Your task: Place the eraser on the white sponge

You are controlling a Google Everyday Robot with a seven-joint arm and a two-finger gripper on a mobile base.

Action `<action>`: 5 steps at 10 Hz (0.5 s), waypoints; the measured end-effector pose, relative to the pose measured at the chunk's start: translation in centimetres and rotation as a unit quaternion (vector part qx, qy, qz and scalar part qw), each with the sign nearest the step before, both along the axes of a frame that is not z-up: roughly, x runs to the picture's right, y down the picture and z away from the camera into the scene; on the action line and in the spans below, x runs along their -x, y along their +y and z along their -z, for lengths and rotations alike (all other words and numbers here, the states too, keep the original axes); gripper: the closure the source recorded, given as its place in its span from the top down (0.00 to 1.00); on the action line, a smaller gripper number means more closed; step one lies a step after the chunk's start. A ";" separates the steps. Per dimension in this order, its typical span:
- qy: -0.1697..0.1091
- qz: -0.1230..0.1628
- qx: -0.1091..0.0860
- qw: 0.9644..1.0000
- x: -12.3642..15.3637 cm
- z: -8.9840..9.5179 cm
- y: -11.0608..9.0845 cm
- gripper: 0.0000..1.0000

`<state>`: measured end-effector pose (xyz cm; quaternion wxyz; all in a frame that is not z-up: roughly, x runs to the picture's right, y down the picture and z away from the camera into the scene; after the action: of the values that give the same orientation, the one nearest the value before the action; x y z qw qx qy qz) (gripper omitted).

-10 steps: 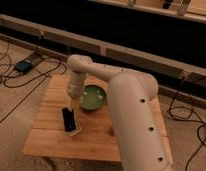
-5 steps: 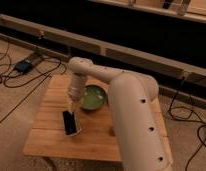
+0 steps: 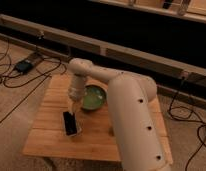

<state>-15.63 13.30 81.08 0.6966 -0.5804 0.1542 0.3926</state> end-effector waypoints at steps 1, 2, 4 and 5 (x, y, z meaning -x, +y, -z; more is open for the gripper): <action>-0.001 0.000 -0.001 1.000 0.1 -0.1 -0.1 0.75; -0.002 0.000 -0.003 1.000 0.1 -0.2 0.0 0.80; -0.003 0.002 -0.005 1.000 0.1 -0.3 0.0 0.80; -0.004 0.002 -0.007 1.000 0.1 -0.3 0.0 0.80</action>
<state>-15.71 13.26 81.40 0.7016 -0.5770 0.1499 0.3902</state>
